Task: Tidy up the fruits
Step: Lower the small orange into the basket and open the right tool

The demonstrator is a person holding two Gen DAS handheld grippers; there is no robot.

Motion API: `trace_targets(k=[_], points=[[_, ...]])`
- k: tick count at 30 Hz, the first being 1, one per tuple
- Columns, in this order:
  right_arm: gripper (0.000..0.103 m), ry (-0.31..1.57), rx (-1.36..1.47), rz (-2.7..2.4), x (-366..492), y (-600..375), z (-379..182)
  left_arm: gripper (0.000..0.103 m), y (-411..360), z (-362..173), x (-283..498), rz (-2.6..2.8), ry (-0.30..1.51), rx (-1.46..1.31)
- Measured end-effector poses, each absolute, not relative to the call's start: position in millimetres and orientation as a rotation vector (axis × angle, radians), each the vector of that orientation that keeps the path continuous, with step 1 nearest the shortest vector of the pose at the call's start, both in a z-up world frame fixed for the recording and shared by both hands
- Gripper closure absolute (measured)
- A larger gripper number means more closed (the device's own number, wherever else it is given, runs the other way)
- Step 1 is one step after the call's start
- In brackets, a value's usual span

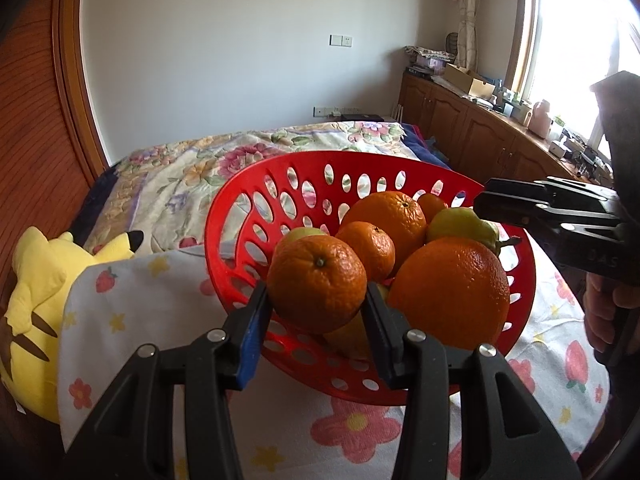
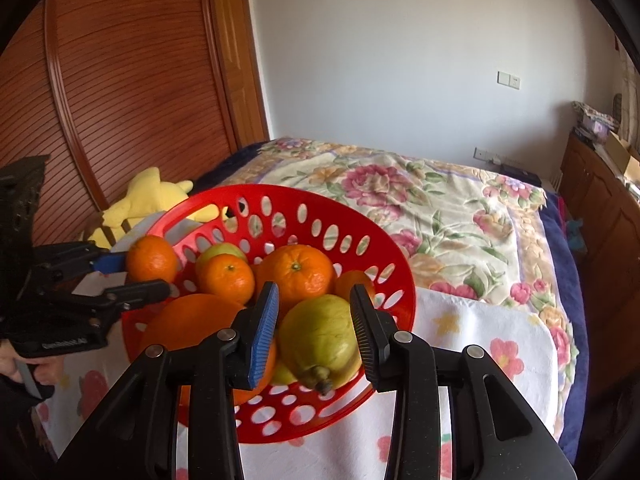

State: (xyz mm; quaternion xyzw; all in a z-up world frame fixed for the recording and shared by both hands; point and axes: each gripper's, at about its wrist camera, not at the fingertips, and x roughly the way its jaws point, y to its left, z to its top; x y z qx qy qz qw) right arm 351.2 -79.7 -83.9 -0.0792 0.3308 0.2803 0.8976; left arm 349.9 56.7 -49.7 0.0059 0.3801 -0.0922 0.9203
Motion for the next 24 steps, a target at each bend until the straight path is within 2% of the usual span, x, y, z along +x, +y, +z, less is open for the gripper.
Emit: trace_targets(k=[13,19,24], points=[[0.061,0.654,-0.123,0.591,327.3,-80.7,-73.6,0.050,54.5,-34.3,339.3,-0.149,0.746,0.008],[0.057,0.644,-0.101,0.562,311.0,-80.9,-77.3,0.047,52.3,-27.1,323.1,-0.133,0.722,0.019],[0.049,0.633,-0.086,0.539,291.6,-84.9,-78.0,0.044,50.2,-19.6,301.2,-0.124,0.692,0.025]])
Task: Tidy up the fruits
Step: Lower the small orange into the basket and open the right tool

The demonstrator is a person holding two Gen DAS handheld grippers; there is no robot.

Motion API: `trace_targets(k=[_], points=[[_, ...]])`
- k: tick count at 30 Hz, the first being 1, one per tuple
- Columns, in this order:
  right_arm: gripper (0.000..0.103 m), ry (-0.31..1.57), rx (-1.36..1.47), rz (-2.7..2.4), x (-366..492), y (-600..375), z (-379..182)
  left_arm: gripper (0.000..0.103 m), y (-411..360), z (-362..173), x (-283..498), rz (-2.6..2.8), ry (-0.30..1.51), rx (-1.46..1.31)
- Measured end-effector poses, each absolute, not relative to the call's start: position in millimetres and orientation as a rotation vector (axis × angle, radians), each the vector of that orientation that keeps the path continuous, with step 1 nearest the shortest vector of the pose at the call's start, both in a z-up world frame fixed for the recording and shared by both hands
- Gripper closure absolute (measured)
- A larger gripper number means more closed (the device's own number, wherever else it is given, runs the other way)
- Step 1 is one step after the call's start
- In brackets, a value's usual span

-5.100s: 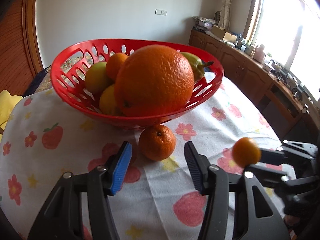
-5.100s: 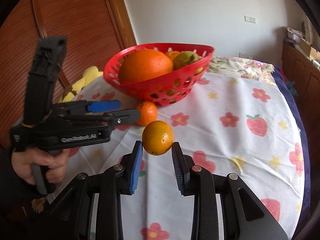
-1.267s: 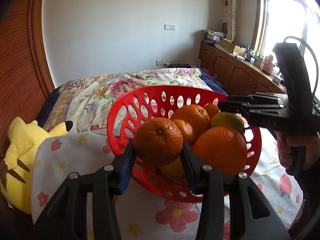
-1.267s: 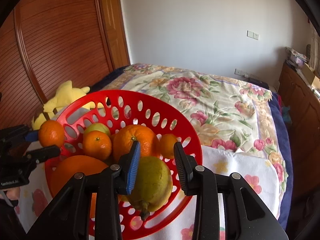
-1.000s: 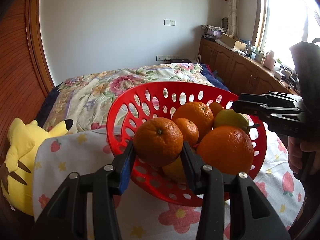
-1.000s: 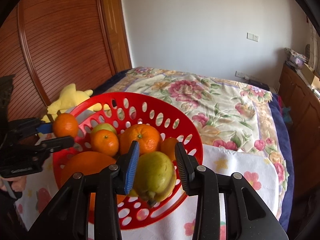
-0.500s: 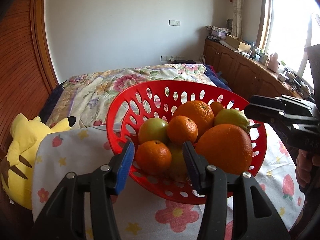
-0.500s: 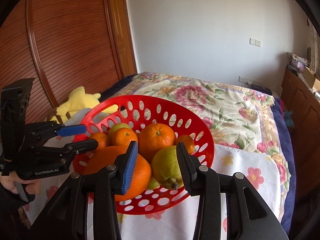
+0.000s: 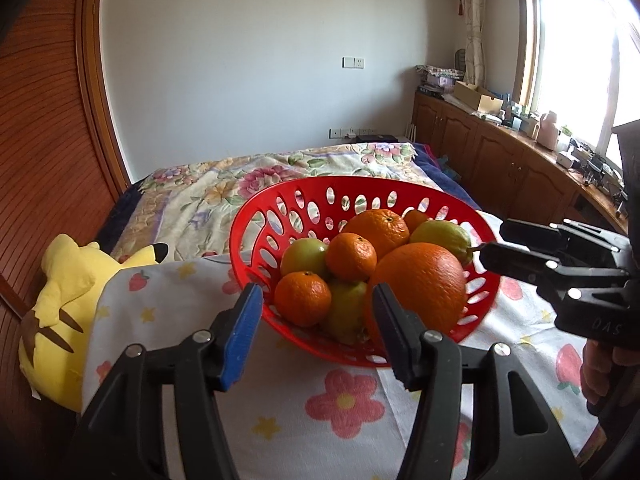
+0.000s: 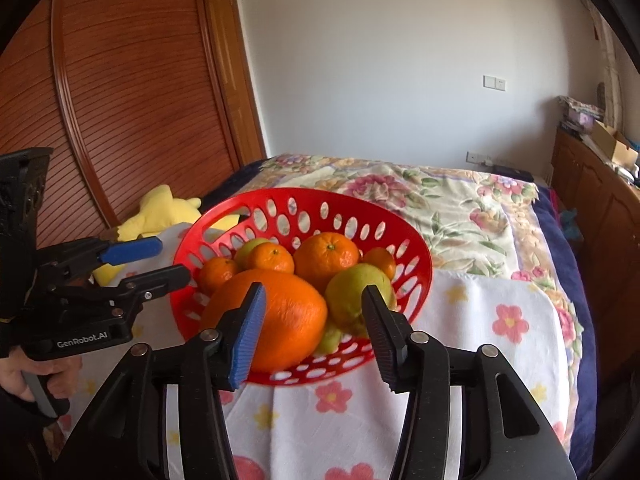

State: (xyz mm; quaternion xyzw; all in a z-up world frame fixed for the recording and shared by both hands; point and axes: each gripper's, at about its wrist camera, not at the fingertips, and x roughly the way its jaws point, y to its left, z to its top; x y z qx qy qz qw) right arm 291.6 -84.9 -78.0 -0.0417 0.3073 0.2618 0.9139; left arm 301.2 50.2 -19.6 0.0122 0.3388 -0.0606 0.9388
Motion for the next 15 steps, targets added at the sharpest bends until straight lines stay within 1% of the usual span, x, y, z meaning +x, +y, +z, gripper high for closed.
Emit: trace_targets(k=[1,5,12,14,15], points=[[0.049,0.629,-0.083,0.533,286.2,-85.4,-77.8,0.041,50.2,-17.1,295.1,-0.122,0.682,0.022],[0.045,0.612,-0.081,0.519,267.0,-87.9,-75.2,0.035,50.4,-8.5,276.9,-0.124,0.651,0.011],[0.041,0.560,-0.080,0.499,233.3,-94.3,-60.4,0.032,45.3,7.9,241.8,-0.106,0.589,0.038],[0.039,0.543,-0.078,0.491,223.6,-95.7,-55.3,0.028,43.9,12.7,229.1,-0.096,0.561,0.045],[0.038,0.532,-0.072,0.487,216.5,-97.8,-52.7,0.024,44.0,14.3,224.2,-0.092,0.549,0.046]])
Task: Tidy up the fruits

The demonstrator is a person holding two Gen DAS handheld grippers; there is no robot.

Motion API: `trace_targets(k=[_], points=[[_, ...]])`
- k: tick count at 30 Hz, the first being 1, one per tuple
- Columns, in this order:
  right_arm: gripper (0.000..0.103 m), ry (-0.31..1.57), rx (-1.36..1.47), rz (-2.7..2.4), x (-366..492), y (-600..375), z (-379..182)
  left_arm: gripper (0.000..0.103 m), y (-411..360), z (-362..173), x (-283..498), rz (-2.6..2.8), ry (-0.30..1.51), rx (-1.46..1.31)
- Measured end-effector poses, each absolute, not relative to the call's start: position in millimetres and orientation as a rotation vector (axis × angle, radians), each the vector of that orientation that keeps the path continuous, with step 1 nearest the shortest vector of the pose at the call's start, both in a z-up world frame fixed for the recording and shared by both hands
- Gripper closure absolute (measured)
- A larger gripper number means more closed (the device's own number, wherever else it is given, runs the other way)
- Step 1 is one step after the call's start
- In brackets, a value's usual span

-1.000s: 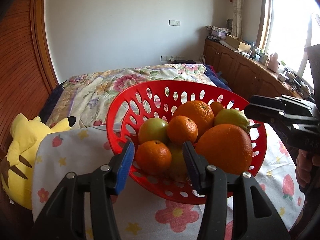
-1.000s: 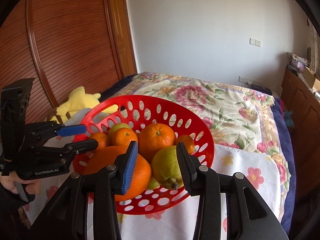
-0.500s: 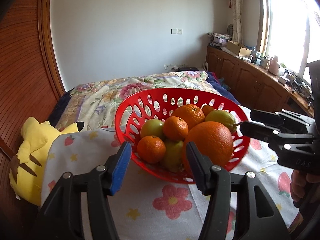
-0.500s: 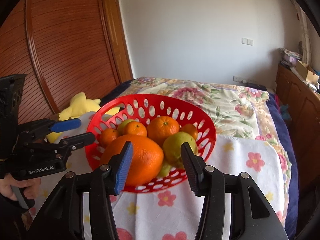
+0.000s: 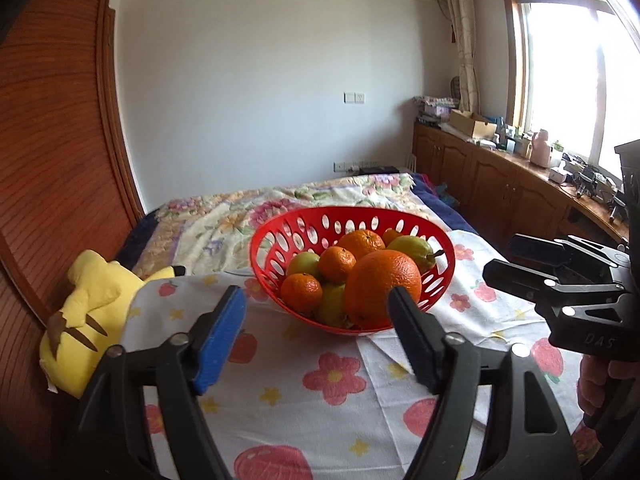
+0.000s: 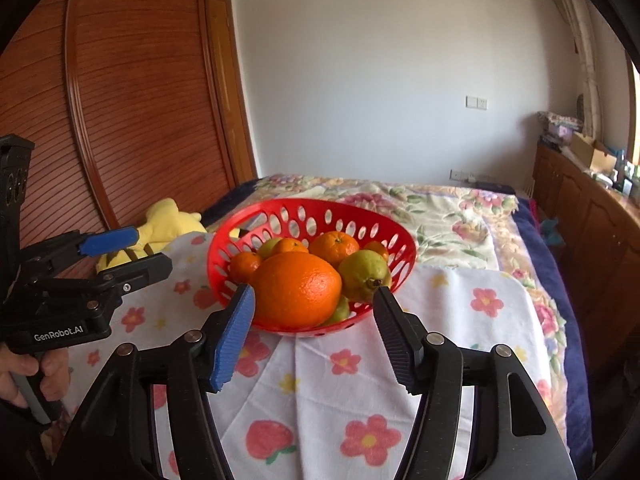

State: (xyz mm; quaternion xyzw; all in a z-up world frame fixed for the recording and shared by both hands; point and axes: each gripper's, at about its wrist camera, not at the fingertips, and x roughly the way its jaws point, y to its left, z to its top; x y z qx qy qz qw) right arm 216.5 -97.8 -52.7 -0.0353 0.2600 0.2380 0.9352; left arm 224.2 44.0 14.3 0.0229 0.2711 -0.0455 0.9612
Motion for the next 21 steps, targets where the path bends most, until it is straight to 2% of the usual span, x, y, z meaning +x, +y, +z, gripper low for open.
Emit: trace_targets(k=[1,3,7,9,12,21], points=[[0.037,0.525,-0.070,0.485,213.2,-98.3,-51.2,0.020,44.0,16.2,218.5,-0.092,0.535,0.046],[0.033,0.503,-0.073,0.475,200.3,-100.2,-47.5,0.019,43.9,19.3,205.9,-0.083,0.509,0.048],[0.029,0.477,-0.074,0.464,181.0,-102.3,-43.7,0.009,40.4,24.7,181.9,-0.068,0.461,0.056],[0.022,0.460,-0.068,0.461,169.8,-103.9,-41.9,0.007,40.3,25.7,169.5,-0.060,0.445,0.056],[0.015,0.440,-0.066,0.455,155.5,-104.2,-39.9,0.006,37.0,26.4,155.5,-0.061,0.447,0.059],[0.011,0.401,-0.084,0.402,117.8,-108.2,-38.4,0.006,38.4,27.4,111.1,-0.044,0.423,-0.003]])
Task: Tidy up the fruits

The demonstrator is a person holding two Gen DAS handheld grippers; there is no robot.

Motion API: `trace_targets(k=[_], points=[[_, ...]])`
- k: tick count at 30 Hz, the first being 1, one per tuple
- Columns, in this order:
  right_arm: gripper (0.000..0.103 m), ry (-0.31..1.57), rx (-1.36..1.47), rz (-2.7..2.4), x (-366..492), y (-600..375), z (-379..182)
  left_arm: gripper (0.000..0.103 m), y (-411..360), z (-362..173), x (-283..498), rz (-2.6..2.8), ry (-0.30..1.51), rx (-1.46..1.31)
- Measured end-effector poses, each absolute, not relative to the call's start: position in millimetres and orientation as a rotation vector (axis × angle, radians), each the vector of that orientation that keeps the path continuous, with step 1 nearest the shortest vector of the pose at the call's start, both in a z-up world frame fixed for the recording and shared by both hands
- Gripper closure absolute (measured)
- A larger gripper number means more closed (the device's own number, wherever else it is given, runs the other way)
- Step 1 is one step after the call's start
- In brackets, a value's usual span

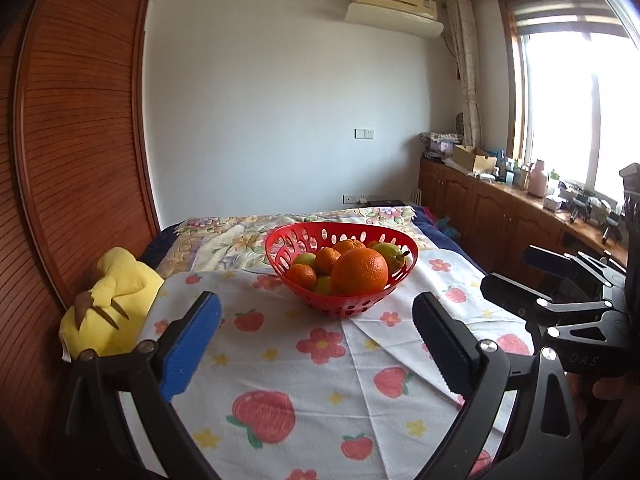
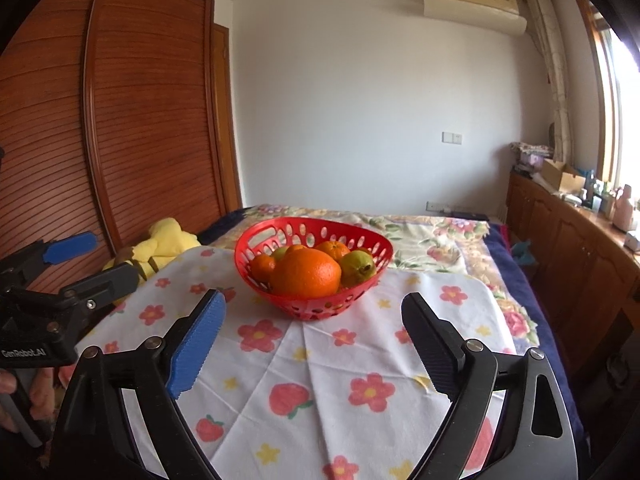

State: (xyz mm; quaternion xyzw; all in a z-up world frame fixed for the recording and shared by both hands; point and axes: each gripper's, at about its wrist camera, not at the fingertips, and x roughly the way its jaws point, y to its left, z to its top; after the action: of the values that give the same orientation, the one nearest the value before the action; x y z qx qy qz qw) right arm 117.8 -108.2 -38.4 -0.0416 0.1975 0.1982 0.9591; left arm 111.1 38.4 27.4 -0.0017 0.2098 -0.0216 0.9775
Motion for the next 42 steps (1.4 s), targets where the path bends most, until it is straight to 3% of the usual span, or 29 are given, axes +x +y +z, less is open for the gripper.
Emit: trace_targets(k=[23,42], points=[[0.011,0.357,-0.060,0.357,36.4,-128.7,-40.3,0.006,29.9,24.9,30.5,-0.038,0.416,0.035],[0.011,0.347,-0.062,0.341,20.3,-129.7,-41.9,0.006,27.8,28.9,14.9,-0.031,0.403,0.030]])
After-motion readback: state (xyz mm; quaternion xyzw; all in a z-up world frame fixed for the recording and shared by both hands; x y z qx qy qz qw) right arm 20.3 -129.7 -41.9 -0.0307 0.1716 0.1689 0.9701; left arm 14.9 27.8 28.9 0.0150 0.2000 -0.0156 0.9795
